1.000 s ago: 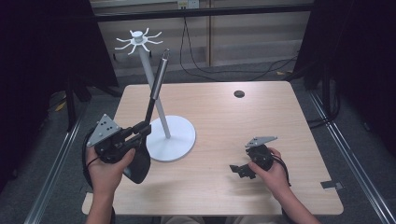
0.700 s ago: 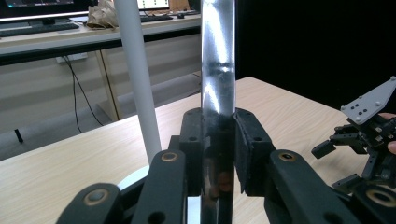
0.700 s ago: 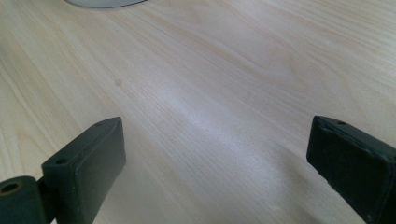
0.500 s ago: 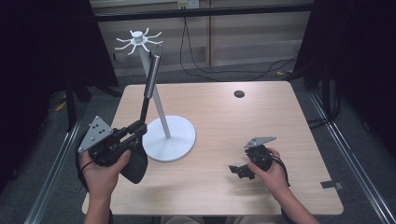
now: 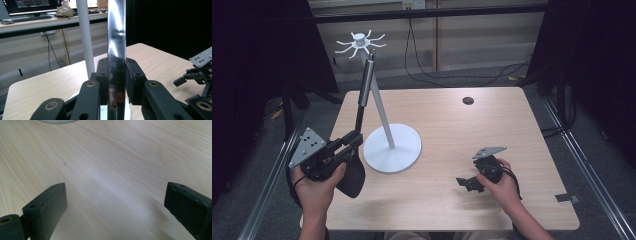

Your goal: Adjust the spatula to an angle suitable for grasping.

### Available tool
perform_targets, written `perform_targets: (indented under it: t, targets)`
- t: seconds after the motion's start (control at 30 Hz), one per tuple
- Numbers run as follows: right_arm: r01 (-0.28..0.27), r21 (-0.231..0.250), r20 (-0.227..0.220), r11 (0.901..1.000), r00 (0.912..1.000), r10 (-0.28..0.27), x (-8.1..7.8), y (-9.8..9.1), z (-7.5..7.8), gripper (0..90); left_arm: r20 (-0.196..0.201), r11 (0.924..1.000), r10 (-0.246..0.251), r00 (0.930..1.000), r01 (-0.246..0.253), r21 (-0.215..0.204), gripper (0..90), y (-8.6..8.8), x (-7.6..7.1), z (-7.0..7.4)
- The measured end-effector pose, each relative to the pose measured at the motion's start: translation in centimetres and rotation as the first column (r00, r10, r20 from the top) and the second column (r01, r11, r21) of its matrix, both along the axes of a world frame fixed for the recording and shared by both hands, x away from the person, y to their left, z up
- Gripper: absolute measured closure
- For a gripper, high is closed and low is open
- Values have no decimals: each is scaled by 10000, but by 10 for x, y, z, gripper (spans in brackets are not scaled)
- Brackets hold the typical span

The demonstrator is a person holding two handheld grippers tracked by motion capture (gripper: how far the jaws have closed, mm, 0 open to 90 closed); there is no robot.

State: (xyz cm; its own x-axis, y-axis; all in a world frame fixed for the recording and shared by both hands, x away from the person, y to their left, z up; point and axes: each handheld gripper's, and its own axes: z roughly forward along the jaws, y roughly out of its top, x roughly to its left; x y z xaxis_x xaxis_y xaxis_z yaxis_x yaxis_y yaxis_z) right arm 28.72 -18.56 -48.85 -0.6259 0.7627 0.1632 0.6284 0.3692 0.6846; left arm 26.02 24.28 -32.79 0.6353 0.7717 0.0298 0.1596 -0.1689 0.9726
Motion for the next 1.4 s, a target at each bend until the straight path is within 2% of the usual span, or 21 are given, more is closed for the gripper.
perform_targets:
  t: [0.13,0.23,0.33,0.47,0.67,0.87,0.9,1.4]
  targets:
    - [53,-62,-40,10000,10000,-53,0,0,0,42,66,9999,81,9999,-81,-74,752,0,3,-2]
    - [53,10,-19,10000,10000,-53,0,0,-1,42,60,9998,200,9998,-200,48,752,-1,4,-4]
    - [46,-52,-33,10000,10000,-47,0,0,0,42,9,9997,235,9997,-235,-59,752,-1,6,-7]
    - [7,-67,-7,10000,10000,-7,0,0,-1,42,170,9988,411,9990,-415,278,751,-2,7,-9]
    - [-12,-58,-26,10000,10000,12,0,0,0,42,98,9991,395,9992,-396,174,751,-6,10,-12]
    - [2,54,-33,10000,10000,-2,0,0,0,42,-2,9987,431,9991,-431,265,751,-11,15,-15]
    - [6,16,-18,10000,10000,-6,0,-1,0,42,-2,9989,433,9991,-433,160,751,-12,15,-16]
    - [13,108,-11,9999,10000,-13,1,-2,1,42,-185,9993,374,9991,-373,48,751,-25,27,-23]
